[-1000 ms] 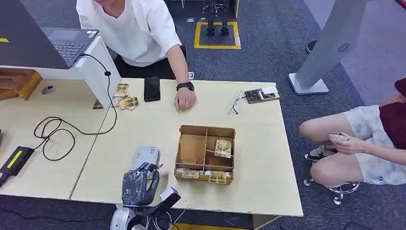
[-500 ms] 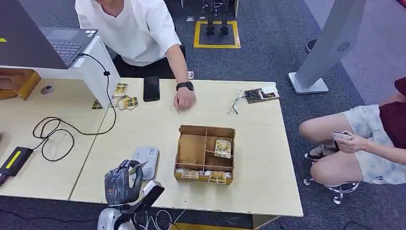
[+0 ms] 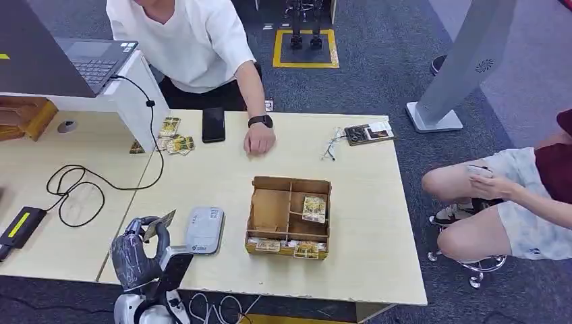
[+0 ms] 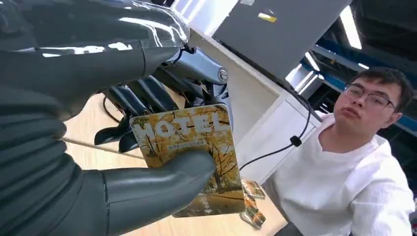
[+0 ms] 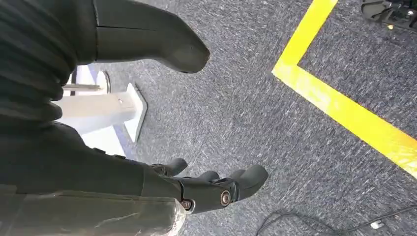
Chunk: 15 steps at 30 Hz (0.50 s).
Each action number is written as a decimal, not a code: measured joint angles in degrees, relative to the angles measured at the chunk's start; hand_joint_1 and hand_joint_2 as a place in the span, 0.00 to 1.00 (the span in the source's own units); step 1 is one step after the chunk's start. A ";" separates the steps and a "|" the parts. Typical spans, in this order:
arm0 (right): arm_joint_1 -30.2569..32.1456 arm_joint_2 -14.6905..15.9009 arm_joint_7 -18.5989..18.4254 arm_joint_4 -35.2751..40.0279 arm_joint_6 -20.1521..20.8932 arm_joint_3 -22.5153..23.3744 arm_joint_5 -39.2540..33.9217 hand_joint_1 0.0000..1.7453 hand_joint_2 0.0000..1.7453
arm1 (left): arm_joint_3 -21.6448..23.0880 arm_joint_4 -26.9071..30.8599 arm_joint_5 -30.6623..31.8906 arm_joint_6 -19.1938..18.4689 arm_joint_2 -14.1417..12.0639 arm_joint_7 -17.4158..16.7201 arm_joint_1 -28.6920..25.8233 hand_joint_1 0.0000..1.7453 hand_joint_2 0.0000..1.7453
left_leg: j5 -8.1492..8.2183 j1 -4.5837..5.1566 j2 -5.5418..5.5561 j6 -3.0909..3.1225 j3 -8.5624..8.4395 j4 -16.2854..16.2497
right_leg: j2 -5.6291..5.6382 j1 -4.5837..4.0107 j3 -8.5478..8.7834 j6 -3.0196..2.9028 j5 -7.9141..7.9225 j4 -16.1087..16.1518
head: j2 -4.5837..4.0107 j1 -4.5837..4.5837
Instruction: Pass the card to the sensor for recognition and then transmit it.
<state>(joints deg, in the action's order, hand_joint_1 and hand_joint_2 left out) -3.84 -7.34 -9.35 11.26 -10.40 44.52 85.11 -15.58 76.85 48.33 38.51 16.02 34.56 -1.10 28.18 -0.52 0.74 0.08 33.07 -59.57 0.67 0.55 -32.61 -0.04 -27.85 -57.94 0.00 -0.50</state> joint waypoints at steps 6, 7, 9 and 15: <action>-0.07 0.00 0.02 0.00 0.11 -0.02 0.96 0.00 1.00 | 0.00 0.31 0.22 -0.02 0.00 1.55 1.17 1.00 1.00 | 0.00 0.00 0.00 0.00 0.00 -0.01 | 0.00 0.00 -0.01 0.00 0.01 0.00 | 0.00 0.00; -0.09 0.00 0.02 0.00 0.20 -0.04 1.01 0.00 1.00 | 0.00 0.31 0.22 -0.02 0.00 1.55 1.58 1.00 1.00 | 0.00 0.00 0.00 0.00 0.00 -0.01 | 0.00 0.00 0.00 0.00 0.01 0.00 | 0.00 0.02; -0.15 0.00 0.00 0.00 0.26 -0.18 1.16 0.00 1.00 | 0.00 0.28 0.57 -0.04 -0.02 1.51 2.66 1.00 1.00 | 0.00 0.00 0.00 0.00 -0.01 -0.02 | 0.00 0.00 -0.01 0.00 0.01 0.00 | 0.00 0.00; -0.84 0.00 -0.33 0.00 0.90 -0.76 2.10 0.00 1.00 | -0.15 -1.90 4.21 -0.05 0.02 0.33 8.28 1.00 1.00 | -0.02 0.00 0.01 0.00 -0.01 -0.02 | -0.01 0.00 0.01 0.00 0.03 0.00 | 0.00 0.00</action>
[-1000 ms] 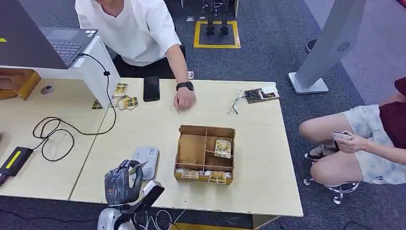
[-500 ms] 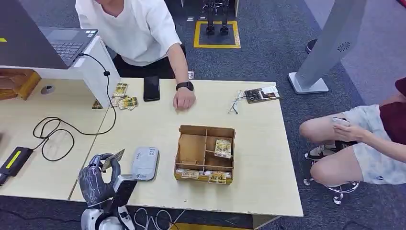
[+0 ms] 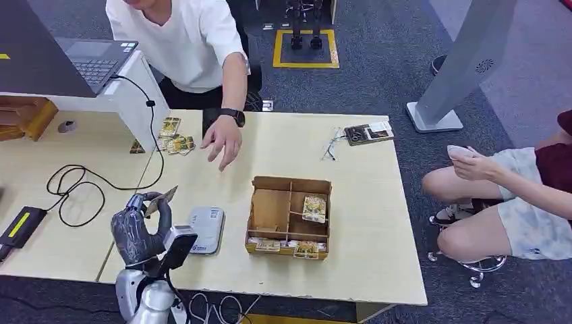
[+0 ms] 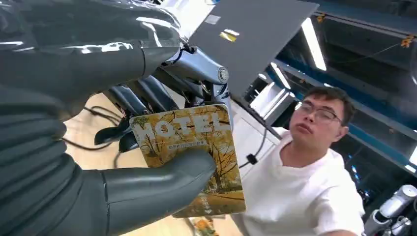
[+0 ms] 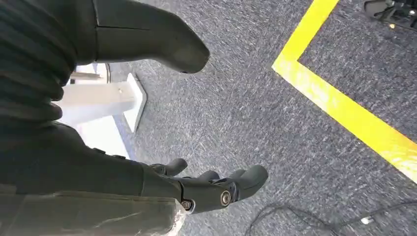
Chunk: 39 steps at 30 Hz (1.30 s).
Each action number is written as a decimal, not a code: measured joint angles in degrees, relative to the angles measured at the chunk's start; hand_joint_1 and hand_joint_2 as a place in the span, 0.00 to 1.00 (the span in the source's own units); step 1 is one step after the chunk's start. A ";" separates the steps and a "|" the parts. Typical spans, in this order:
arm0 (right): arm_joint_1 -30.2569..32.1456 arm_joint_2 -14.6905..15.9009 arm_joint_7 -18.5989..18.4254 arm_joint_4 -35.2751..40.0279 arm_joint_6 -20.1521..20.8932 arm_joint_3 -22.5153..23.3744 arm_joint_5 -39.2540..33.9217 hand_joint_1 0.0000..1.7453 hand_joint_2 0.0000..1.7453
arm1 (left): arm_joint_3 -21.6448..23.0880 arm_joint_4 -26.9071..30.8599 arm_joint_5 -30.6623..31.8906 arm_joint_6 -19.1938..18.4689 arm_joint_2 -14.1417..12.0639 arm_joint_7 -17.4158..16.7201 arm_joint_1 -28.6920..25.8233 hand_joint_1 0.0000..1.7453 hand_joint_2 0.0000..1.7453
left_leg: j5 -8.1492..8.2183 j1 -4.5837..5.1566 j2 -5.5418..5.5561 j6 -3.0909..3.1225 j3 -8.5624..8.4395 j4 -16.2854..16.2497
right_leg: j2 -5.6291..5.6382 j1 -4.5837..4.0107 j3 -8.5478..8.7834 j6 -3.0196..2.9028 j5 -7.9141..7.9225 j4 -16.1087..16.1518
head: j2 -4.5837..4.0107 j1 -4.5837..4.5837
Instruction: Pass the card to the sensor for recognition and then transmit it.
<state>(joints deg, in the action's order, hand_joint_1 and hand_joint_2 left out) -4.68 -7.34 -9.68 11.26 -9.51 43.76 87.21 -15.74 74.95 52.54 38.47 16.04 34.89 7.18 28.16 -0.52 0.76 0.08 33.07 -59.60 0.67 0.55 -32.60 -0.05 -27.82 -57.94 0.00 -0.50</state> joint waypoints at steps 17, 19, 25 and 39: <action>-0.74 0.00 -0.48 0.00 0.70 -1.05 0.68 0.00 1.00 | -3.85 -12.20 3.00 0.00 2.08 -4.07 12.42 1.00 1.00 | 0.00 0.00 0.01 0.02 0.05 -0.01 | 0.01 0.00 -0.01 0.01 0.00 0.00 | 0.00 0.00; -0.74 0.00 -0.52 0.00 0.70 -1.07 0.68 0.00 1.00 | -3.87 -13.71 0.79 0.00 2.05 -5.08 13.25 1.00 1.00 | 0.00 0.00 0.02 0.02 0.05 -0.01 | -0.01 0.00 -0.01 0.01 0.00 0.00 | 0.00 0.02; -0.85 0.00 -0.66 0.00 0.68 -1.42 0.70 0.00 1.00 | -3.87 -18.02 -3.58 -0.02 2.05 -5.79 15.87 0.93 1.00 | -0.01 0.00 0.02 0.02 0.05 -0.01 | -0.01 0.00 -0.01 0.01 0.00 0.00 | 0.00 0.00; -0.96 -0.02 -0.68 0.00 0.57 -1.97 0.66 0.00 1.00 | -3.87 -21.49 -10.75 -0.02 3.45 -1.25 19.14 0.00 1.00 | 0.00 0.00 0.02 0.02 0.06 -0.02 | 0.01 0.00 -0.02 0.01 0.00 0.00 | 0.00 0.00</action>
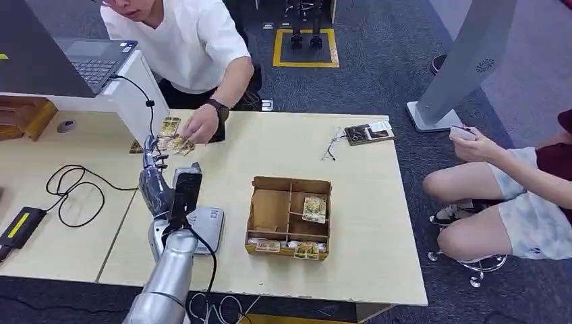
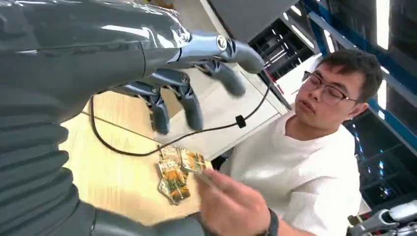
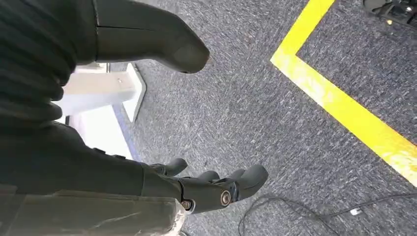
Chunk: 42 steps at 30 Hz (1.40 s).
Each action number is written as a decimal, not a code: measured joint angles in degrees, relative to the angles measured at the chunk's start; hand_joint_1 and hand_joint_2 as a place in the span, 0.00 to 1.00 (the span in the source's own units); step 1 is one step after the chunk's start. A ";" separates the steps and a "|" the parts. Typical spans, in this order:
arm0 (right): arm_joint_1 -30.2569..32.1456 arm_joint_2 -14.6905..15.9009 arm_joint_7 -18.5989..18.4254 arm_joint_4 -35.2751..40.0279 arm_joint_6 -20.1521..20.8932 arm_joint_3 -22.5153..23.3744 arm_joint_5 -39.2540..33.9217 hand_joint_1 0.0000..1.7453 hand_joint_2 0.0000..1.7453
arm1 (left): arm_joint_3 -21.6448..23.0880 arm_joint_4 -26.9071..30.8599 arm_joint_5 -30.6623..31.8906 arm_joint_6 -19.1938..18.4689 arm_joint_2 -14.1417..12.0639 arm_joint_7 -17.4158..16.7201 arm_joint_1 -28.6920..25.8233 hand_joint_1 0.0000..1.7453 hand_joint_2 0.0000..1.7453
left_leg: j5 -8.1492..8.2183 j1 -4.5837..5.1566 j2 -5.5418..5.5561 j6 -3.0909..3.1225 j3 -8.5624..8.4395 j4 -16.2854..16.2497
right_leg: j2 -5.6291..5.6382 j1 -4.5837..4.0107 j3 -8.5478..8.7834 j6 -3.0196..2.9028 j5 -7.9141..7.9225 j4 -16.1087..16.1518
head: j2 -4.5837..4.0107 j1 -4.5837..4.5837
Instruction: Pass the card to the sensor for recognition and then transmit it.
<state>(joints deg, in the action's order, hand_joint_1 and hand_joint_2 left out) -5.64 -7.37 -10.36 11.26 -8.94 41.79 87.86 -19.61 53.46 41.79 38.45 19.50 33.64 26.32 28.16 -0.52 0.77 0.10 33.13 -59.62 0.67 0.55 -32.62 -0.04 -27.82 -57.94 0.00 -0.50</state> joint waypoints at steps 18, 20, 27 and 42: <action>0.32 0.02 1.42 0.00 -2.10 -0.04 -1.75 0.00 1.00 | 10.17 8.64 -5.89 0.02 -3.20 -5.91 -6.23 0.00 1.00 | 0.02 0.00 0.00 -0.01 0.02 0.01 | 0.03 0.00 0.00 0.00 -0.01 0.00 | 0.00 0.00; 0.32 0.02 1.42 0.00 -2.10 -0.04 -1.75 0.00 1.00 | 10.17 8.64 -5.89 0.02 -3.20 -5.91 -6.23 0.00 1.00 | 0.02 0.00 0.00 -0.01 0.02 0.01 | 0.03 0.00 0.00 0.00 -0.01 0.00 | 0.00 0.00; 0.60 0.02 1.82 0.00 -2.56 -0.02 -2.27 0.00 1.00 | 14.11 11.39 -9.84 0.02 -5.18 -8.44 -8.22 0.00 1.00 | 0.02 -0.01 0.00 -0.01 0.02 0.01 | 0.01 0.00 -0.01 0.00 -0.02 0.00 | 0.00 0.00; 2.04 0.02 3.08 0.00 -4.92 1.73 -4.92 0.00 1.00 | 35.83 31.50 -18.58 -0.20 -15.50 -8.35 -27.00 0.00 1.00 | 0.05 0.01 0.00 0.01 0.06 0.03 | -0.01 0.00 -0.04 0.03 -0.06 0.02 | 0.00 0.02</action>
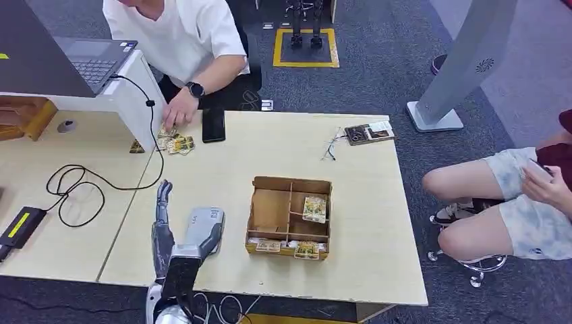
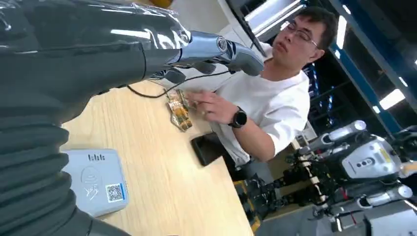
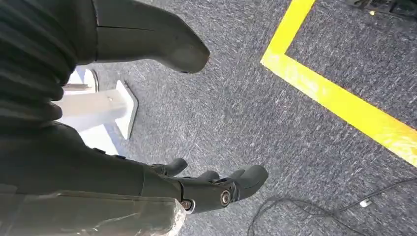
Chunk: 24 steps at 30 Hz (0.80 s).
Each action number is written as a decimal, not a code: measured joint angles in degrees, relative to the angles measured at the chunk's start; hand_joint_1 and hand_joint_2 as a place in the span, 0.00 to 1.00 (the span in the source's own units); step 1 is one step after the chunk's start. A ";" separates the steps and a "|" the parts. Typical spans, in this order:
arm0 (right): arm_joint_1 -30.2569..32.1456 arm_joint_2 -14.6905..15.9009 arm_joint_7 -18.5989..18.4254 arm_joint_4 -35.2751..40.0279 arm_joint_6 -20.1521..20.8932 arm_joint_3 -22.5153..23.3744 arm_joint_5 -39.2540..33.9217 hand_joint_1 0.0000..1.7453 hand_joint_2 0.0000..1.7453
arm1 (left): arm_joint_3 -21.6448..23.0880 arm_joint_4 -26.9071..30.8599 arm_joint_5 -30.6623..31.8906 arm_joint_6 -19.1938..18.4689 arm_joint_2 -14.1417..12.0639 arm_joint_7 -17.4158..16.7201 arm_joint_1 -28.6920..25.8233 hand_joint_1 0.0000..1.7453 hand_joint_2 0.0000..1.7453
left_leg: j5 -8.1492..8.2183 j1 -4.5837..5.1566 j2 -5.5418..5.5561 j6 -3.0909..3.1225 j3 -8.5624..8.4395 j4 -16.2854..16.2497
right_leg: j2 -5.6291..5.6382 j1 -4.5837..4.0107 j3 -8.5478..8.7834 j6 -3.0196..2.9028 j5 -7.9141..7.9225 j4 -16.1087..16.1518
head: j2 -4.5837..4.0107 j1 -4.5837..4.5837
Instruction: Pass the card to the sensor for recognition and then transmit it.
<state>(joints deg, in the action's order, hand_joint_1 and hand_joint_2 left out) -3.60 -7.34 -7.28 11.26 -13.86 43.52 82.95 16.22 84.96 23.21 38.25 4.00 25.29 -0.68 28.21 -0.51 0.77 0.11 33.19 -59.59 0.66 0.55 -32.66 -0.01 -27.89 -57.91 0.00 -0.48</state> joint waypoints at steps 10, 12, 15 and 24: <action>0.01 0.00 -0.61 0.00 -1.07 0.98 -0.09 0.00 1.00 | 3.17 2.58 -3.48 -0.96 -0.28 -0.11 -3.62 0.00 1.00 | 0.00 0.00 -0.01 0.00 0.00 0.00 | 0.01 0.00 -0.01 0.00 0.00 0.00 | 0.00 -0.02; 0.01 0.00 -0.68 0.00 -1.16 1.09 -0.07 0.00 1.00 | 3.78 3.04 -3.28 -0.81 -0.37 0.02 -3.98 0.00 1.00 | 0.00 0.00 0.00 0.00 0.01 0.00 | 0.00 0.00 0.00 0.00 0.00 0.01 | 0.00 0.00; 0.02 0.00 -0.68 0.02 -1.44 1.16 -0.07 0.00 1.00 | 4.50 3.54 -1.60 -0.18 -0.46 0.08 -4.44 0.00 1.00 | 0.00 0.00 0.00 0.00 0.00 0.00 | 0.00 0.00 0.00 0.00 0.00 0.01 | 0.00 0.00; 0.01 0.00 -0.83 0.02 -2.01 1.25 -0.07 0.00 1.00 | 6.19 4.50 6.89 0.15 -0.57 0.02 -6.32 0.00 1.00 | 0.00 0.00 0.00 0.00 0.00 0.00 | 0.00 0.00 0.00 0.00 0.00 0.01 | 0.00 -0.02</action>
<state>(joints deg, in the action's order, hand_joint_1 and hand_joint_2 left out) -3.59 -7.34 -8.11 11.28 -15.87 44.76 82.88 22.40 89.46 30.10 38.40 3.43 25.31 -7.01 28.21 -0.51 0.77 0.12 33.19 -59.59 0.66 0.55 -32.66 -0.01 -27.89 -57.91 0.00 -0.50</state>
